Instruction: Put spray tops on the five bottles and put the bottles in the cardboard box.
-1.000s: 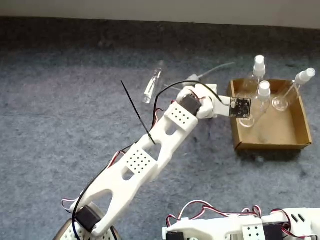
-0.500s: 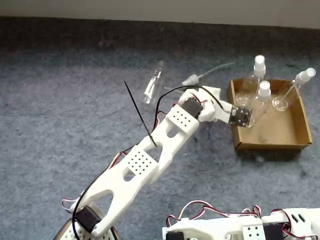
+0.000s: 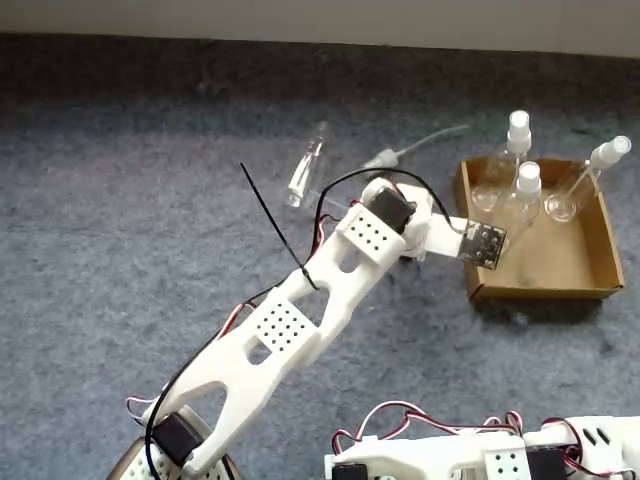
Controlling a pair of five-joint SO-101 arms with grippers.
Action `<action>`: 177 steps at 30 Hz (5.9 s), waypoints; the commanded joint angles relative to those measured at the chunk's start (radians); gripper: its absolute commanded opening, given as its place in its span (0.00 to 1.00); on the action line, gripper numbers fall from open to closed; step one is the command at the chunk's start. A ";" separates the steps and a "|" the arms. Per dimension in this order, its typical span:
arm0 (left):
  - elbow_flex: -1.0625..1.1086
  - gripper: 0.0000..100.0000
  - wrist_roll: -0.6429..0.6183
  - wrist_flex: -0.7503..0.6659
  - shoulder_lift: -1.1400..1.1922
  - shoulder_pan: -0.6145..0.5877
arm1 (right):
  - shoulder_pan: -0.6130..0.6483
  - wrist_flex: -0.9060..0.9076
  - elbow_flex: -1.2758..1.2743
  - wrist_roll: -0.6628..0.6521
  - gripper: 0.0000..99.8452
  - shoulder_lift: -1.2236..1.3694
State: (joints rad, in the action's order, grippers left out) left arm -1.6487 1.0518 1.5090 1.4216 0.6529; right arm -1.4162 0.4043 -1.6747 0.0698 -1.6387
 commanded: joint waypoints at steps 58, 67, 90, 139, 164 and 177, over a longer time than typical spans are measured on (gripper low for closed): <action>0.901 0.00 -0.428 0.247 -1.224 -0.351 | 1.285 -0.024 0.242 -0.005 0.11 -0.012; 1.073 0.00 -0.428 0.245 -1.339 -0.506 | 1.685 -0.027 0.225 -0.008 0.11 -0.012; 1.089 0.00 -1.026 0.244 -1.348 -0.550 | 1.816 -0.461 -0.150 -0.071 0.11 -0.010; 0.015 0.00 -1.366 0.253 -1.357 -0.157 | 1.819 -0.134 -0.150 -0.253 0.11 -0.012; 0.960 0.00 -1.250 0.052 -1.910 -0.231 | 1.819 -0.153 -0.150 -0.253 0.11 -0.012; 1.741 0.00 -1.250 -0.638 -2.112 -0.205 | 1.816 -0.203 -0.153 -0.081 0.11 -0.012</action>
State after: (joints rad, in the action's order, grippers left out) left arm -0.1297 -0.2002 1.1193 -0.5838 0.4258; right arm 0.3928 0.2432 -1.6747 -0.0760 -1.6387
